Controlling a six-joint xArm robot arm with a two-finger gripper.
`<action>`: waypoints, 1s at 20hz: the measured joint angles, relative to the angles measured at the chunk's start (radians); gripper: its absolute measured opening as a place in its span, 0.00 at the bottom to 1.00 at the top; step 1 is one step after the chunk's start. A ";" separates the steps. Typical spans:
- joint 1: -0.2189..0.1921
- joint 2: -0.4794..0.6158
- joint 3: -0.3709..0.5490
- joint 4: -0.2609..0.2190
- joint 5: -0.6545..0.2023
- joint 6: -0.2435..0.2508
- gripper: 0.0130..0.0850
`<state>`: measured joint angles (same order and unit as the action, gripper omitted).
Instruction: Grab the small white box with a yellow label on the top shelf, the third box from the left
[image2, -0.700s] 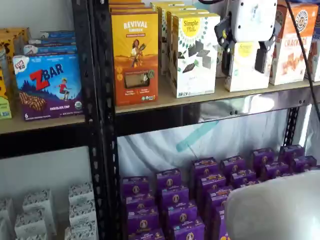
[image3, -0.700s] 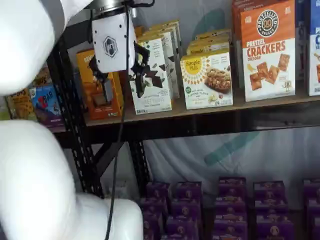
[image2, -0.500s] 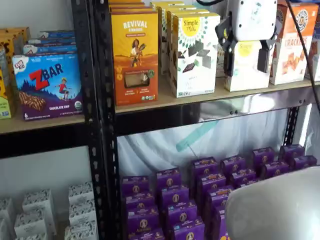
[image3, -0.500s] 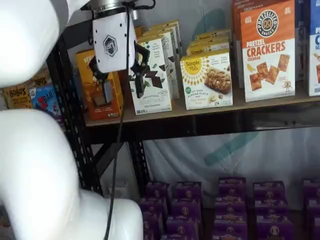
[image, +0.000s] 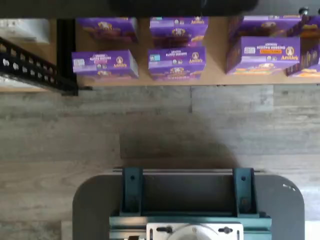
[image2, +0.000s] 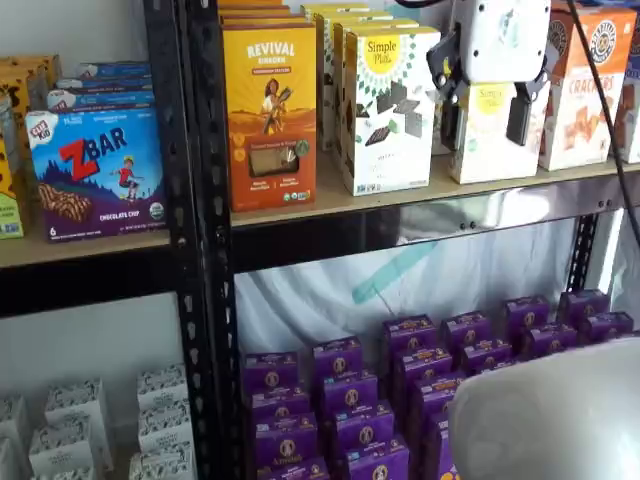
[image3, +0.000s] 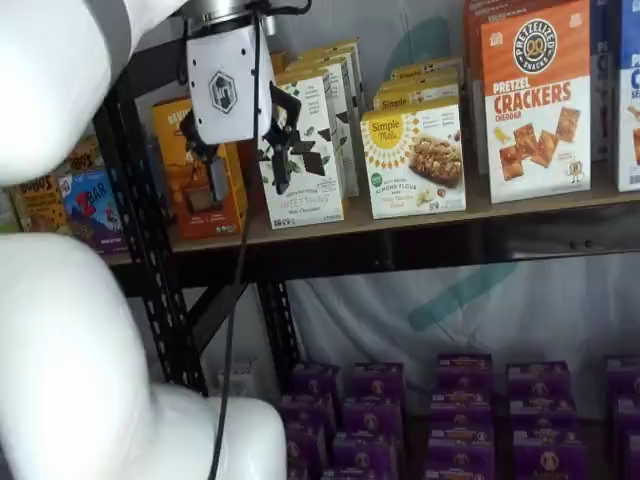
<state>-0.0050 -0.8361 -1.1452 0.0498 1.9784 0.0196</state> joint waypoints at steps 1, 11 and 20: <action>-0.005 -0.004 0.005 0.002 -0.010 -0.005 1.00; -0.133 0.018 0.046 -0.035 -0.167 -0.143 1.00; -0.351 0.156 0.004 0.019 -0.334 -0.353 1.00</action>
<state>-0.3557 -0.6801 -1.1415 0.0688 1.6448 -0.3330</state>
